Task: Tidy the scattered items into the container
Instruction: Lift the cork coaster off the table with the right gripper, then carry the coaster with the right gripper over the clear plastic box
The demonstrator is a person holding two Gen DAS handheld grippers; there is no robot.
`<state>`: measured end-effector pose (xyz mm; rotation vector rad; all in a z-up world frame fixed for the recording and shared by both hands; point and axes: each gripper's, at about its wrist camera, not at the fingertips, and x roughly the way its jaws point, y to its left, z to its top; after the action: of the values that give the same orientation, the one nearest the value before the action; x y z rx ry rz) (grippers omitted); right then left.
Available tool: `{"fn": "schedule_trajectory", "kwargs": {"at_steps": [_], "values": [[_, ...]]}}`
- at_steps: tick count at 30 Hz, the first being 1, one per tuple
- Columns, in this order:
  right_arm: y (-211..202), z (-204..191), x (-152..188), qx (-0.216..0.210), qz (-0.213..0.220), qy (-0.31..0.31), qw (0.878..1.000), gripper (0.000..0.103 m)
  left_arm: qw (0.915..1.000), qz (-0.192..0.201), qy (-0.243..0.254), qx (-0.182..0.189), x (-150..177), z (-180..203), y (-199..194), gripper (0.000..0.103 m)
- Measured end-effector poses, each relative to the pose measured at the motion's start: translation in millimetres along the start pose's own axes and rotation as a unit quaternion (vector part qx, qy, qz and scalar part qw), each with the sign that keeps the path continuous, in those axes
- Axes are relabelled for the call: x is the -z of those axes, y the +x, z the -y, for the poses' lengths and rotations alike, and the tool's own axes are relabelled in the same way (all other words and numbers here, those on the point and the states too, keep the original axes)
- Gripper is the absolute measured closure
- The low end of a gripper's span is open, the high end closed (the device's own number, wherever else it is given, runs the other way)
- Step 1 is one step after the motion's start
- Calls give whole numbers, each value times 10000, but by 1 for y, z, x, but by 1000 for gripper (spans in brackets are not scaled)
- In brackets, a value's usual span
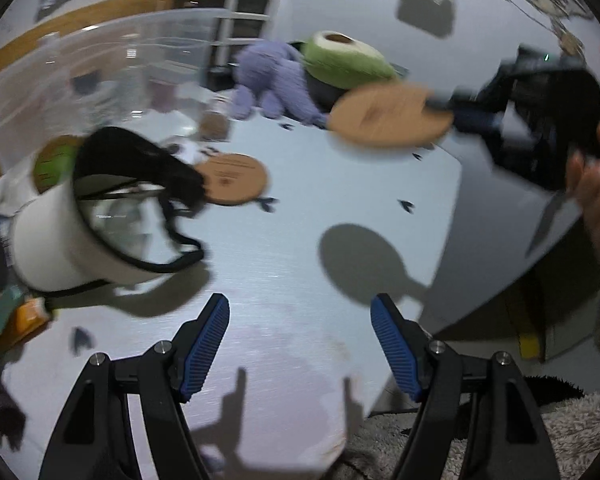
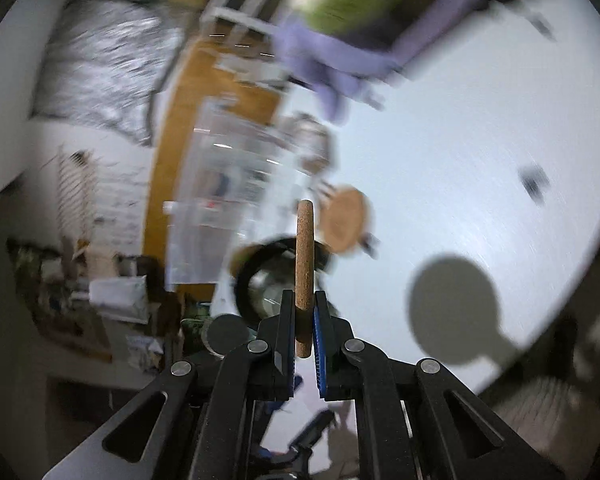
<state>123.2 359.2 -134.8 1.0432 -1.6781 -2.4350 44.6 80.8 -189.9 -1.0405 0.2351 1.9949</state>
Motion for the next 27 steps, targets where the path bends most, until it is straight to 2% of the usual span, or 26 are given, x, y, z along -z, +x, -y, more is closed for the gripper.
{"fn": "schedule_trajectory", "kwargs": {"at_steps": [5, 10, 14, 17, 21, 23, 27], "values": [[-3, -77, -49, -211, 168, -1179, 9927, 93, 9978, 174, -498, -392, -3, -33, -17, 30], [10, -155, -103, -180, 176, -2441, 9694, 93, 9905, 358, -1049, -812, -8, -61, -29, 30], [41, -209, -142, -16, 15, -3470, 9379, 93, 9795, 472, -1531, -1220, -13, -77, -33, 30], [77, -234, -165, 177, -235, -4013, 9155, 93, 9669, 598, -1993, -1474, -16, -90, -39, 30], [137, -246, -187, 513, -591, -4363, 8964, 93, 9518, 694, -2394, -1788, -18, -99, -43, 30], [169, -253, -188, 637, -860, -4646, 8790, 93, 9447, 769, -2557, -1905, -17, -101, -47, 30], [221, -270, -167, 722, -1481, -5205, 8378, 93, 9341, 844, -2793, -2056, -14, -105, -54, 30]]}}
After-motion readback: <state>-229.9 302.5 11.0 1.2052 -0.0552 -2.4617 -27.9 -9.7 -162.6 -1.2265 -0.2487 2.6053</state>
